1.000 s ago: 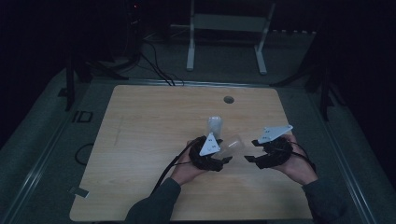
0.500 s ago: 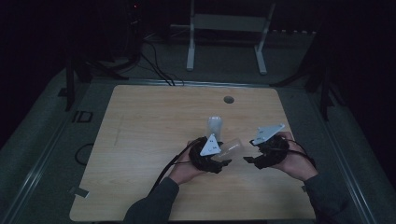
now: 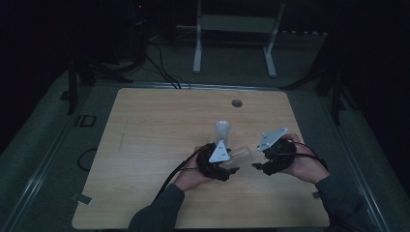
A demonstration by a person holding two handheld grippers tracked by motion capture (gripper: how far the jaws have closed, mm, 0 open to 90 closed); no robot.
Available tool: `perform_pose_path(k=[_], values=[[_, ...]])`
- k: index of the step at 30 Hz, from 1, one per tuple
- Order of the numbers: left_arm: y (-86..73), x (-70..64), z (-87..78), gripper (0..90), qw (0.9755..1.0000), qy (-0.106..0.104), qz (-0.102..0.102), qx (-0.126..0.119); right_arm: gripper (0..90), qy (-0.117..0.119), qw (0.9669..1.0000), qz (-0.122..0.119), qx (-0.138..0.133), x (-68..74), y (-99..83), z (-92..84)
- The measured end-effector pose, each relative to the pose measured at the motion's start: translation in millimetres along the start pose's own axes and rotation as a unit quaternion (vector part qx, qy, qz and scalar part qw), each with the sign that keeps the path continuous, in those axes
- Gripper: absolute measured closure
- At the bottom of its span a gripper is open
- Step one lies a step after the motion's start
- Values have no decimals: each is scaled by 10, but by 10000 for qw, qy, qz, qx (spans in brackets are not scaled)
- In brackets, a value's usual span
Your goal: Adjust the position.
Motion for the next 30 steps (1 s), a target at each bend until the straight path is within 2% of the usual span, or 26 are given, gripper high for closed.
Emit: perform_pose_path(k=[12, 17, 24, 30], values=[[-25, -11, -16, 319, 9998, -8, 186, 85, 366, 144, 9990, -334, 253, 16, 37, 6], [-36, -19, -19, 318, 9995, -22, 287, 123, 366, 185, 9985, -404, 328, 35, 40, 28], [-39, -29, -32, 319, 9992, -65, 365, 131, 366, 273, 9971, -558, 446, 60, 61, 42], [-50, -52, -26, 319, 9985, -82, 495, 234, 366, 289, 9952, -682, 641, 76, 63, 70]])
Point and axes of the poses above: each handheld gripper's, and its own axes: z roughly forward along the jaws, y roughly out of its top, x roughly to its left, the point moved 10 cm from there along z, roughly forward along the jaws, and after that the axes turned 4 degrees about y, right-handed, at the moved point
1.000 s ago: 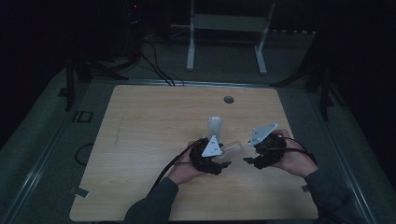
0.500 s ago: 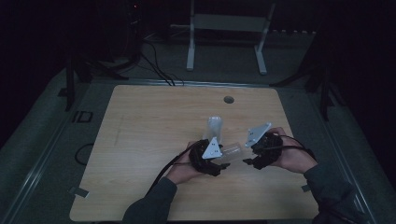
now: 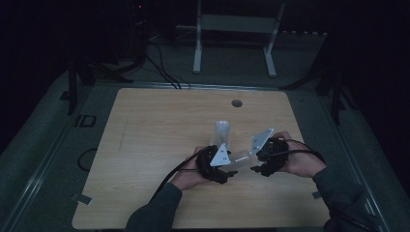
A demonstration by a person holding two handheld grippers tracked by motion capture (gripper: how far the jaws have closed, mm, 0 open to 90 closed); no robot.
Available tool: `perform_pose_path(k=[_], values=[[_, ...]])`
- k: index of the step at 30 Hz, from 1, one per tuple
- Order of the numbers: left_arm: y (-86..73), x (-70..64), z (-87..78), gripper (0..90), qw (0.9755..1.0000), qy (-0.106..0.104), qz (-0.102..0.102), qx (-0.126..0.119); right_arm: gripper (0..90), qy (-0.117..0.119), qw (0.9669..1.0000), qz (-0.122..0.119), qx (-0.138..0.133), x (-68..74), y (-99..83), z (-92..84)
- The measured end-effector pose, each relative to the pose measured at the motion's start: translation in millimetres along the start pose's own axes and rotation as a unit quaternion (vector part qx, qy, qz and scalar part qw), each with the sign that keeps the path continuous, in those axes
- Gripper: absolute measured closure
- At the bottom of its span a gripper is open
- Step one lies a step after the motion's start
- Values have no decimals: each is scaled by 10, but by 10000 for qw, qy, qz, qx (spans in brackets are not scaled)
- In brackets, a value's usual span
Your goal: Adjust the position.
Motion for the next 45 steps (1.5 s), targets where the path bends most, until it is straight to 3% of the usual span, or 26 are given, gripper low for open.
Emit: perform_pose_path(k=[19, 25, 45], values=[[-52, -42, 13, 319, 9986, -20, 393, 362, 360, 90, 9982, -318, 493, 50, 2, 102], [-65, -43, 3, 319, 9984, -26, 402, 394, 357, 88, 9973, -438, 587, 76, 18, 130], [-86, -44, -14, 320, 9955, -1, 698, 645, 333, 96, 9969, -516, 579, 84, 79, 182]])
Point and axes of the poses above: each handheld gripper's, and its own axes: z roughly forward along the jaws, y roughly out of its top, x roughly to its left, the point moved 10 cm from there along z, roughly forward along the jaws, and after that the axes turned 4 degrees about y, right-handed, at the moved point
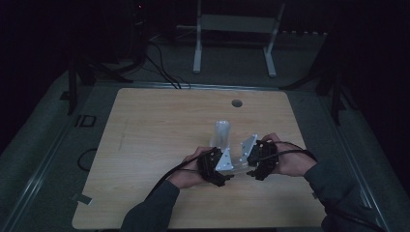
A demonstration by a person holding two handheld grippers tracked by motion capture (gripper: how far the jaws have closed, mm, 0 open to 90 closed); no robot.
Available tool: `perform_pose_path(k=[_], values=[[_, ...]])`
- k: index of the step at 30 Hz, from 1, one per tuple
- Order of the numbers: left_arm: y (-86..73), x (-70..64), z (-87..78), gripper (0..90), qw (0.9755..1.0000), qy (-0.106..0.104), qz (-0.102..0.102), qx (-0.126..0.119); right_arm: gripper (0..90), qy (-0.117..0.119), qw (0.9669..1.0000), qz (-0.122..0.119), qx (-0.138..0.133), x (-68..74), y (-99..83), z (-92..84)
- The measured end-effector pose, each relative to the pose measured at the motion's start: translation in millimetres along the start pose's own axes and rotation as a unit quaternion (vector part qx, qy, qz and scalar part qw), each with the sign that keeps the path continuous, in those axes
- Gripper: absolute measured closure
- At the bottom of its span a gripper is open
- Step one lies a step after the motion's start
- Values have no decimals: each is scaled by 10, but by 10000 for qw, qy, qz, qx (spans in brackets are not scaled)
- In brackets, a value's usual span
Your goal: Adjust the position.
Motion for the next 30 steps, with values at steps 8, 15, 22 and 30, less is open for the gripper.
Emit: perform_pose_path(k=[8, 15, 22, 30], values=[[44, -15, -25, 321, 10000, 6, 67, -55, 318, 22, 10000, -23, 29, 11, 9, 42], [74, -43, -42, 321, 9998, -88, 80, -168, 324, 96, 9999, -73, 24, 50, 30, 90], [104, -75, -62, 320, 9994, -190, 114, -277, 346, 133, 9998, -114, -2, 78, 46, 113], [127, -94, -59, 279, 9993, -183, 101, -320, 415, 160, 9998, -154, 0, 101, 31, 122]])
Point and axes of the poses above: each handheld gripper's, and its own axes: z roughly forward along the jaws, y roughly out of its top, x roughly to its left, the point moved 10 cm from there along z, roughly forward along the jaws, and after that the axes turned 4 degrees about y, right-handed, at the moved point
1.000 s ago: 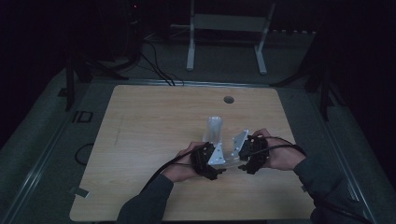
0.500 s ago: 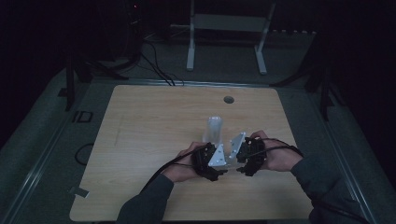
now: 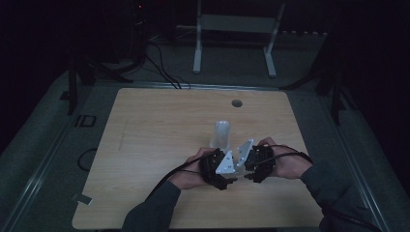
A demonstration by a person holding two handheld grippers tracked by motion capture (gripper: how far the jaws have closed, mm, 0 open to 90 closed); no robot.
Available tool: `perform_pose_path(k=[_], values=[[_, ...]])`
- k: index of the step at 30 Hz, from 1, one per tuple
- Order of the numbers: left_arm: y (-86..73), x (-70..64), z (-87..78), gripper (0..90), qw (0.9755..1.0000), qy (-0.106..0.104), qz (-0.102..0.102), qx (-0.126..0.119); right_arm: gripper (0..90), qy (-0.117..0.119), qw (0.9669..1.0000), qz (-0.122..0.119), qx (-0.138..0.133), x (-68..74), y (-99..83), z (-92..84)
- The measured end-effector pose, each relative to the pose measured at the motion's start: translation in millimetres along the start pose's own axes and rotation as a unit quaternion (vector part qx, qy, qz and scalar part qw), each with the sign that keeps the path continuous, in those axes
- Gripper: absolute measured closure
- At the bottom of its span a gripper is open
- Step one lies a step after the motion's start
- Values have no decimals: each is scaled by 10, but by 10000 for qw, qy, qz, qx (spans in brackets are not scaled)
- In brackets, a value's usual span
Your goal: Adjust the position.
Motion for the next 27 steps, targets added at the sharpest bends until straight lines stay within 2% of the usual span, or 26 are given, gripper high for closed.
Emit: perform_pose_path(k=[5, 10, 17, 21, 27], values=[[17, -8, -6, 236, 9999, 15, -105, -24, 416, -8, 10000, 10, -57, 9, 0, 5], [55, 3, -33, 212, 9996, 48, -210, -199, 417, -8, 9999, 92, -90, 15, -12, 22], [85, 57, -100, 213, 9982, 119, -411, -430, 416, -80, 9995, 263, -143, -21, -72, 45], [87, 72, -124, 214, 9976, 198, -447, -485, 416, -132, 9992, 355, -160, -41, -105, 59], [103, 80, -153, 233, 9969, 203, -503, -572, 416, -179, 9982, 542, -186, -48, -157, 89]])
Point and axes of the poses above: each handheld gripper's, and its own axes: z roughly forward along the jaws, y roughly out of its top, x roughly to its left, the point moved 10 cm from there along z, roughly forward along the jaws, and after that the axes turned 4 degrees about y, right-handed, at the moved point
